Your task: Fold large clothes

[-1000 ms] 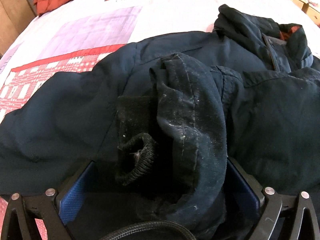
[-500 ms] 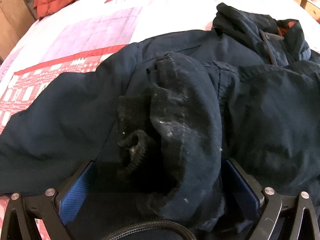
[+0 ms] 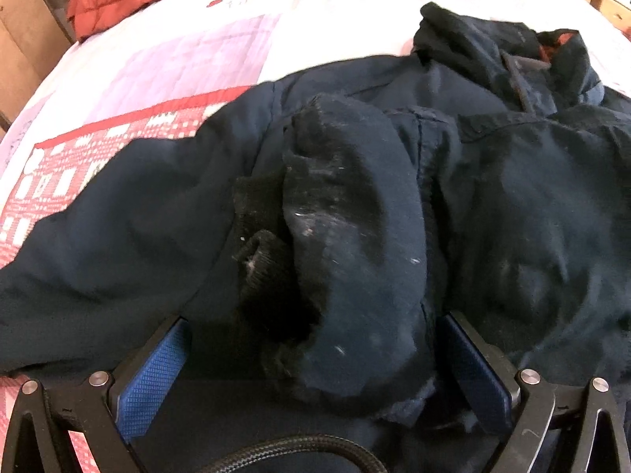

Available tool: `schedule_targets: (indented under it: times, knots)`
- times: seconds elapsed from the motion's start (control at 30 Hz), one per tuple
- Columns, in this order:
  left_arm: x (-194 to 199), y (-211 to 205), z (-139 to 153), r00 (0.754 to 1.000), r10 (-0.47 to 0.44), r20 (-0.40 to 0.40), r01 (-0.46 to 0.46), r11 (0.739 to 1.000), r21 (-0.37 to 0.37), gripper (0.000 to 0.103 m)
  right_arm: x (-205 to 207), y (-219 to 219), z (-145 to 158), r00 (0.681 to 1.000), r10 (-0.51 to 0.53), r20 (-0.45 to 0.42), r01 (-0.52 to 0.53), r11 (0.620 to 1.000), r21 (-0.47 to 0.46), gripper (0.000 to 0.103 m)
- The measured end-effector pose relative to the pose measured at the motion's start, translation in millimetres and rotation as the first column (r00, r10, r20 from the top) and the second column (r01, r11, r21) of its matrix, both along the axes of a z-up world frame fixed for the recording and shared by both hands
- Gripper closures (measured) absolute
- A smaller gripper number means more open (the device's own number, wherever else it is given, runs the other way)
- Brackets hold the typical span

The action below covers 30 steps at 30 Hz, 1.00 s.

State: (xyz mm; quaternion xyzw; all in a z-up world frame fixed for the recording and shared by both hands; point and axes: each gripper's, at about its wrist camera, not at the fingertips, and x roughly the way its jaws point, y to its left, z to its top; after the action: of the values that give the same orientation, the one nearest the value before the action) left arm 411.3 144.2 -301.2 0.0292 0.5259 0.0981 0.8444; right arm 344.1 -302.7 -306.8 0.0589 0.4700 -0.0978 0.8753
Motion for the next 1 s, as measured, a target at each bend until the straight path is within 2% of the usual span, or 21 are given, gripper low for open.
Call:
schedule_targets:
  times: [0.07,0.13,0.2,0.27,0.3,0.37,0.43,0.5,0.6,0.67,0.73,0.8,0.87,0.93,0.97,1.0]
  knots:
    - [-0.6,-1.9,2.8,1.0,-0.001,0.002,0.001,1.0,0.004,0.001,12.6,22.5,23.2,0.993,0.079,0.088,-0.078,0.997,-0.013,0.002]
    - [-0.6,-3.6,4.8,1.0,0.001,0.002,-0.001,1.0,0.002,0.001,28.8,41.2,33.0,0.988,0.114,0.106,-0.111,0.993,-0.035,0.002]
    - [-0.5,-4.8,5.8,1.0,0.001,0.006,-0.001,1.0,-0.001,0.001,42.4,49.1,36.4,0.988,0.107,0.114,-0.108,0.994,0.006,0.002]
    - [0.2,-4.8,5.9,1.0,0.011,0.008,-0.011,1.0,-0.004,0.001,58.8,59.8,37.2,0.99,0.094,0.108,-0.095,0.995,0.002,0.002]
    - [0.5,-3.6,4.9,1.0,0.017,0.003,-0.017,1.0,-0.009,0.001,66.3,67.0,32.1,0.991,0.098,0.095,-0.098,0.995,-0.009,0.002]
    - [-0.3,0.2,2.4,0.999,0.034,-0.005,-0.034,0.999,-0.018,0.001,88.7,62.3,8.6,0.994,0.11,0.016,-0.11,0.994,0.003,0.002]
    - [-3.0,6.0,-0.5,0.999,0.039,-0.009,-0.04,0.998,-0.047,0.001,77.9,41.3,-17.2,0.998,0.067,-0.023,-0.064,0.994,0.09,0.002]
    - [-5.3,8.0,-0.3,0.999,0.035,-0.01,-0.036,0.997,-0.063,0.001,68.6,22.5,-18.9,1.0,0.009,-0.021,-0.006,0.993,0.121,0.002]
    - [-4.8,3.7,14.5,0.999,0.022,0.04,-0.02,0.997,-0.073,0.001,69.2,33.9,4.5,0.998,0.044,0.038,-0.045,0.998,0.032,0.002]
    - [3.7,-2.2,27.5,0.996,0.019,0.083,-0.01,0.994,-0.112,0.001,76.6,64.3,31.3,0.981,0.146,0.128,-0.147,0.989,-0.005,0.002]
    - [15.9,-9.5,31.8,0.995,0.012,0.102,-0.001,0.994,-0.105,0.001,86.3,92.7,44.1,0.957,0.237,0.168,-0.237,0.971,-0.018,0.002]
    - [34.5,-13.1,26.2,0.997,0.019,0.081,-0.012,0.995,-0.094,0.001,104.5,121.5,42.1,0.937,0.32,0.143,-0.322,0.947,-0.006,0.002]
    - [45.1,-6.0,15.8,0.998,0.044,0.052,-0.039,0.994,-0.099,0.001,120.6,131.6,29.2,0.936,0.341,0.089,-0.342,0.94,-0.006,0.002]
    - [50.1,6.3,3.3,0.998,0.066,0.022,-0.064,0.994,-0.087,0.001,130.6,127.1,8.4,0.943,0.332,0.03,-0.332,0.943,-0.021,0.002]
    - [50.0,12.6,-2.5,0.997,0.075,0.007,-0.074,0.993,-0.092,0.0,132.5,118.9,-0.9,0.944,0.33,0.015,-0.33,0.944,-0.001,0.002]
    - [49.4,22.6,-7.9,0.997,0.076,0.0,-0.075,0.987,-0.141,0.0,131.8,113.2,-4.8,0.944,0.329,0.017,-0.329,0.944,0.007,0.003]
